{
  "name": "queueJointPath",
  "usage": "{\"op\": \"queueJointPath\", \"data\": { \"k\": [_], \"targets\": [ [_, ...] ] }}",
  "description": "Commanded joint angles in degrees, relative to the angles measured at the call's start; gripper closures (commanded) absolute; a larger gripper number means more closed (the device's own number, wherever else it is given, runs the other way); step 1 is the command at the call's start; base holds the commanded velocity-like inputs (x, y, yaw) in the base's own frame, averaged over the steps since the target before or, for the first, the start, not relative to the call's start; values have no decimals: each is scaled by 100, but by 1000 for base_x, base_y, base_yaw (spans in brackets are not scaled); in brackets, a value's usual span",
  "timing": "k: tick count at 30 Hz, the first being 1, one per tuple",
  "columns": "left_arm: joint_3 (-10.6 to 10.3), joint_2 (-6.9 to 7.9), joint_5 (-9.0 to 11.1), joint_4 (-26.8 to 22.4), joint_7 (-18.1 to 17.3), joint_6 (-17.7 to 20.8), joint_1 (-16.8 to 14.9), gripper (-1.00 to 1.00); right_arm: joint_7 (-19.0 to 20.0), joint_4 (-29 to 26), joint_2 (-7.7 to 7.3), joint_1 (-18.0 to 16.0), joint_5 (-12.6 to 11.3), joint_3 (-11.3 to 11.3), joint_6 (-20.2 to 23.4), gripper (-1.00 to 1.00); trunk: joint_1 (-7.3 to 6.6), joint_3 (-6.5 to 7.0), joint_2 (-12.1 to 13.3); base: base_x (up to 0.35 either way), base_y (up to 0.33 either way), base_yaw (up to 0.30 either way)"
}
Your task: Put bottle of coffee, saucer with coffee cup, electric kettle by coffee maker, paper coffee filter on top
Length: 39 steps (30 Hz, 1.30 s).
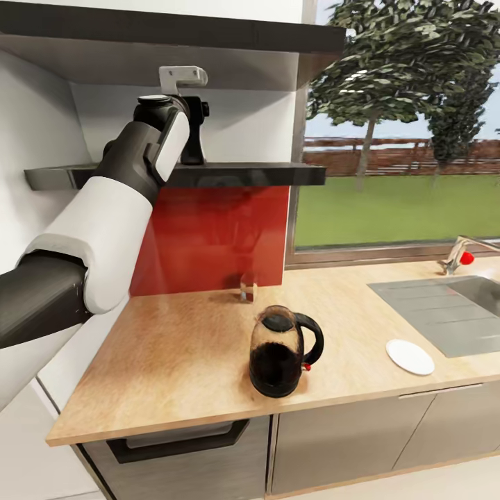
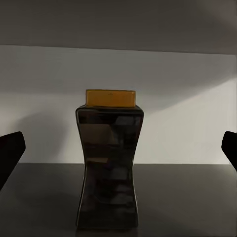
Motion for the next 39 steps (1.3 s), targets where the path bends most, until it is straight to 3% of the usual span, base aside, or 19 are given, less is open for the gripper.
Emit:
{"op": "queueJointPath", "data": {
  "k": [1, 9, 32, 39],
  "targets": [
    [-28, 6, 60, -3, 50, 19, -6, -100, 2, 5, 0, -5, -6, 44, -14, -100, 6, -13, -12, 204, 6, 0],
    [-21, 17, 60, 11, 43, 19, 1, -100, 2, 6, 0, -5, -6, 44, -14, -100, 6, -13, -12, 260, 64, 0],
    [-12, 70, 83, 13, 29, 11, 131, -100, 2, 6, -6, -5, -6, 44, -13, -100, 6, -13, -12, 6, 39, 0],
    [-8, 68, 85, 8, 12, 3, 347, -100, 2, 6, -9, -5, -6, 44, -12, -100, 6, -13, -12, 12, 0, 0]
  ]
}}
